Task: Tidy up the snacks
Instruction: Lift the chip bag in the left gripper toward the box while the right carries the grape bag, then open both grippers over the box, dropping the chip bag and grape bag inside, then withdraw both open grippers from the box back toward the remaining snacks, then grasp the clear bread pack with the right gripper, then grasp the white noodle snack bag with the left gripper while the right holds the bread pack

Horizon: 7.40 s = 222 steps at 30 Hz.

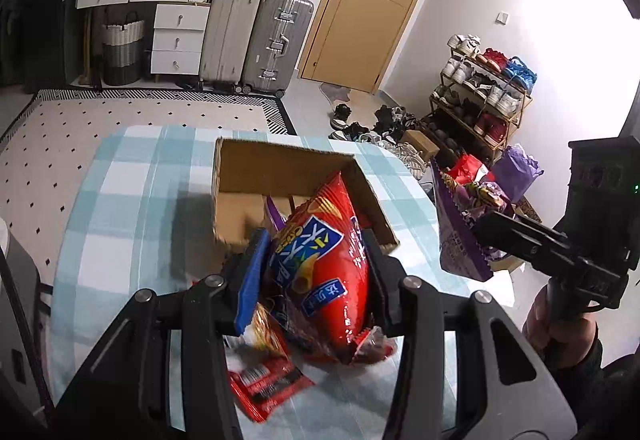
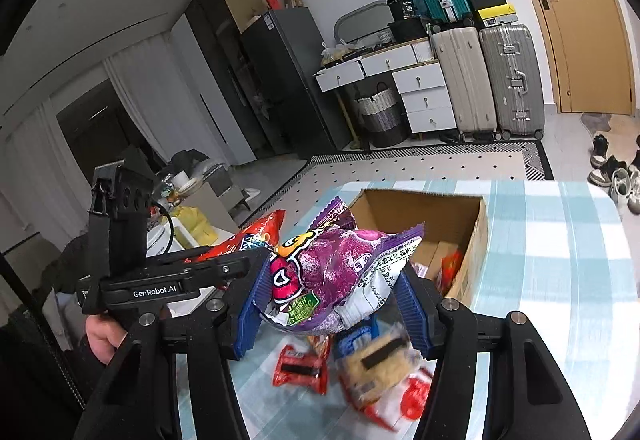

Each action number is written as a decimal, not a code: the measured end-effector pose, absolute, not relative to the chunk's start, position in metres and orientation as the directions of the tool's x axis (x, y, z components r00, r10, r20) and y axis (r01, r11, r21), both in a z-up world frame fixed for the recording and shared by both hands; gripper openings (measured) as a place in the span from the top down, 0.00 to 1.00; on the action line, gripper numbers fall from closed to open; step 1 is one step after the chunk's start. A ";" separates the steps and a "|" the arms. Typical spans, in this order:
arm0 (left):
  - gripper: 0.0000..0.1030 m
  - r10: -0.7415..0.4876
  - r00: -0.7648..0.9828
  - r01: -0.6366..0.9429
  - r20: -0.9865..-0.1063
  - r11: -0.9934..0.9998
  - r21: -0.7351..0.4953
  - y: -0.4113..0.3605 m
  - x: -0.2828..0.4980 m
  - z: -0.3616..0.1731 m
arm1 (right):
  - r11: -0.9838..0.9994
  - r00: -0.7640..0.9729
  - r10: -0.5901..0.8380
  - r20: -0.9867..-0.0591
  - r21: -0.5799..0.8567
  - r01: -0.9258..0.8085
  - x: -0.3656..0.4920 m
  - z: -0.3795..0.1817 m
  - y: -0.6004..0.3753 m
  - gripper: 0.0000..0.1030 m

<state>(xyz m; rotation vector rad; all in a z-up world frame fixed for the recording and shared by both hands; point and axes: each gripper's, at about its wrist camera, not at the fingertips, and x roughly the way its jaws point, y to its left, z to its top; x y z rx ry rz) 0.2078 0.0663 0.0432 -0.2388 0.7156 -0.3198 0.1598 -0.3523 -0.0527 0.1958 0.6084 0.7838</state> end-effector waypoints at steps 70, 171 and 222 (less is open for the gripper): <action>0.16 -0.148 0.736 0.104 -0.661 0.989 -0.106 0.048 0.243 0.037 | 0.805 0.673 0.588 -0.448 0.247 -0.539 0.166 -0.039 -0.335 0.08; 0.01 -0.148 0.618 -0.066 -0.772 0.969 -0.238 0.107 0.163 -0.092 | 0.703 0.451 0.706 -0.546 0.469 -0.535 0.163 -0.195 -0.320 0.86; 0.48 -0.277 0.553 -0.018 -0.786 0.939 -0.343 0.114 0.234 -0.122 | 0.654 0.489 0.753 -0.440 0.579 -0.487 0.143 -0.169 -0.359 0.87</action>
